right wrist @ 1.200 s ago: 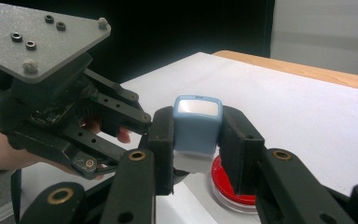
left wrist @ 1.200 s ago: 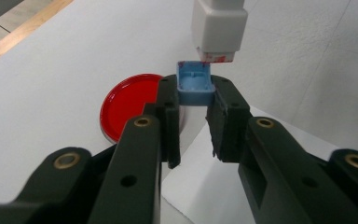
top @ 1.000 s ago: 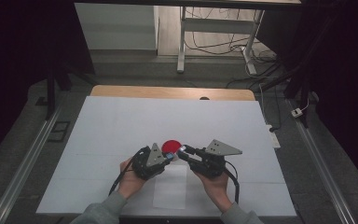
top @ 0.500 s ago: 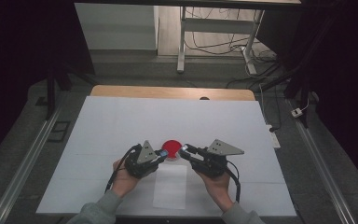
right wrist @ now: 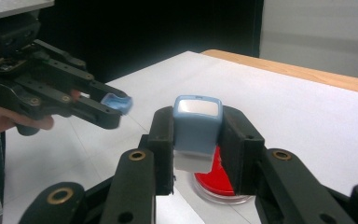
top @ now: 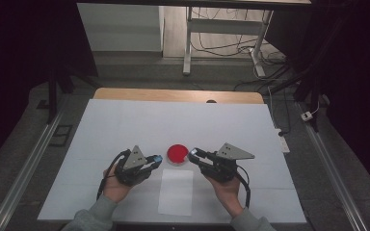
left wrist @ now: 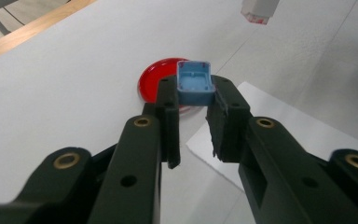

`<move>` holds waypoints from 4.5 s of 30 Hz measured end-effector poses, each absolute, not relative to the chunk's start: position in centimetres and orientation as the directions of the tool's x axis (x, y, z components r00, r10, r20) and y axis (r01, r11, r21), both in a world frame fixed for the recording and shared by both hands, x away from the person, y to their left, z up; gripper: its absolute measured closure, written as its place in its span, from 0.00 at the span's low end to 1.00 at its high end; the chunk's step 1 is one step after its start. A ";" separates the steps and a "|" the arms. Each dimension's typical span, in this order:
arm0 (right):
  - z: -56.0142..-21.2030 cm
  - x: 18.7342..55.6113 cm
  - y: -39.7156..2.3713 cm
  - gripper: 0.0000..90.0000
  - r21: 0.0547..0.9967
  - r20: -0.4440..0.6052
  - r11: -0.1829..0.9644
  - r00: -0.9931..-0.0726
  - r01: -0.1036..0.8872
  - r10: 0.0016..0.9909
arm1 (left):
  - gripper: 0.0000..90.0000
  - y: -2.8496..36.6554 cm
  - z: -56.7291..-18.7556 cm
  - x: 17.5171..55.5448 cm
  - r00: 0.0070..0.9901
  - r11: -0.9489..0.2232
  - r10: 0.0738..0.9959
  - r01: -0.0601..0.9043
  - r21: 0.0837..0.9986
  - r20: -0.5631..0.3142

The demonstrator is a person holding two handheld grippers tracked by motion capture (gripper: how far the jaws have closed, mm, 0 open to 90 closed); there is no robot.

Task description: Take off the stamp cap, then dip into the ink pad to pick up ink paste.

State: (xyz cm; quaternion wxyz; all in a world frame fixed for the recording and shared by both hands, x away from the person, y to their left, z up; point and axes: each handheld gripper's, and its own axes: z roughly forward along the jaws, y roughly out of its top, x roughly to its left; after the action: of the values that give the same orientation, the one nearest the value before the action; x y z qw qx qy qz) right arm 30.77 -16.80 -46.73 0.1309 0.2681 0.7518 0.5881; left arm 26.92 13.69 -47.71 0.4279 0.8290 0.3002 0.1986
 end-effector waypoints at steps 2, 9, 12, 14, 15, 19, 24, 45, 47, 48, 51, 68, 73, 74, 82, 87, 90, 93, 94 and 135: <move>-46.7 30.8 -16.9 0.74 0.954 0.118 0.164 -0.821 0.249 0.559 | 0.83 14.3 -47.7 26.7 0.736 -0.448 0.673 0.334 0.830 0.068; -46.7 30.8 -17.2 0.74 0.954 0.108 0.173 -0.819 0.244 0.563 | 0.83 16.5 -48.0 25.6 0.715 -0.420 0.697 0.357 0.835 0.045; -46.7 30.9 -17.3 0.74 0.954 0.104 0.176 -0.818 0.243 0.565 | 0.83 17.4 -48.1 25.3 0.702 -0.395 0.711 0.372 0.840 0.023; -46.7 30.9 -17.4 0.74 0.954 0.105 0.175 -0.817 0.244 0.567 | 0.83 17.9 -48.2 25.1 0.697 -0.381 0.717 0.381 0.843 0.009; -46.7 30.9 -17.5 0.74 0.954 0.104 0.176 -0.816 0.245 0.569 | 0.83 18.0 -48.3 25.0 0.694 -0.379 0.720 0.383 0.843 0.008; -46.7 31.0 -17.7 0.74 0.953 0.104 0.176 -0.814 0.246 0.572 | 0.83 18.7 -48.5 24.3 0.684 -0.370 0.729 0.392 0.842 0.002; -46.6 31.0 -17.9 0.74 0.954 0.105 0.172 -0.811 0.245 0.575 | 0.83 19.6 -48.7 23.6 0.673 -0.361 0.740 0.400 0.842 -0.003; -46.2 31.1 -18.4 0.74 0.959 0.103 0.157 -0.807 0.236 0.582 | 0.83 21.4 -49.5 22.6 0.648 -0.351 0.762 0.433 0.831 -0.016; -46.2 31.1 -18.4 0.74 0.959 0.103 0.157 -0.806 0.236 0.582 | 0.83 21.4 -49.6 22.7 0.648 -0.350 0.762 0.434 0.830 -0.018; -46.2 31.1 -18.4 0.74 0.959 0.103 0.157 -0.806 0.236 0.582 | 0.83 21.4 -49.6 22.7 0.648 -0.350 0.762 0.435 0.830 -0.018; -46.1 31.1 -18.3 0.74 0.959 0.101 0.160 -0.807 0.236 0.582 | 0.83 21.4 -49.7 22.7 0.648 -0.351 0.762 0.435 0.829 -0.017; -45.3 32.2 -17.8 0.74 0.958 0.096 0.162 -0.799 0.236 0.594 | 0.83 21.3 -49.8 22.8 0.647 -0.360 0.762 0.436 0.825 -0.010; -45.3 33.0 -17.5 0.74 0.956 0.102 0.164 -0.797 0.245 0.596 | 0.83 21.3 -49.9 22.9 0.647 -0.362 0.762 0.438 0.823 -0.010; -45.3 33.1 -17.4 0.74 0.955 0.105 0.163 -0.796 0.247 0.596 | 0.83 21.3 -49.9 22.9 0.648 -0.362 0.762 0.438 0.823 -0.010; -46.0 34.4 -16.4 0.74 0.946 0.113 0.180 -0.795 0.269 0.596 | 0.83 21.4 -49.9 22.9 0.649 -0.365 0.761 0.437 0.822 -0.007; -46.2 34.8 -16.0 0.74 0.943 0.109 0.191 -0.796 0.272 0.595 | 0.83 21.4 -49.9 22.9 0.649 -0.365 0.761 0.438 0.822 -0.008; -46.2 35.1 -15.7 0.74 0.941 0.109 0.195 -0.795 0.275 0.596 | 0.83 21.4 -49.9 22.9 0.650 -0.366 0.760 0.436 0.822 -0.006; -46.3 35.3 -15.4 0.74 0.938 0.103 0.206 -0.795 0.277 0.597 | 0.83 21.4 -49.9 22.9 0.650 -0.367 0.760 0.436 0.822 -0.006; -46.4 35.4 -15.3 0.74 0.937 0.104 0.208 -0.796 0.279 0.596 | 0.83 21.3 -49.9 22.9 0.650 -0.366 0.760 0.437 0.822 -0.007; -49.4 38.4 -12.4 0.74 0.870 0.068 0.350 -0.787 0.347 0.613 | 0.83 21.2 -50.1 23.1 0.658 -0.375 0.753 0.436 0.818 -0.006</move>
State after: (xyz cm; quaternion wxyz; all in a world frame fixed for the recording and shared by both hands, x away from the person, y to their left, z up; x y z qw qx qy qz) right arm 38.39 -12.36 -49.42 0.1365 0.2965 0.8100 0.4871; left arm 23.05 21.24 -50.12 0.4209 0.8074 0.3682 0.1883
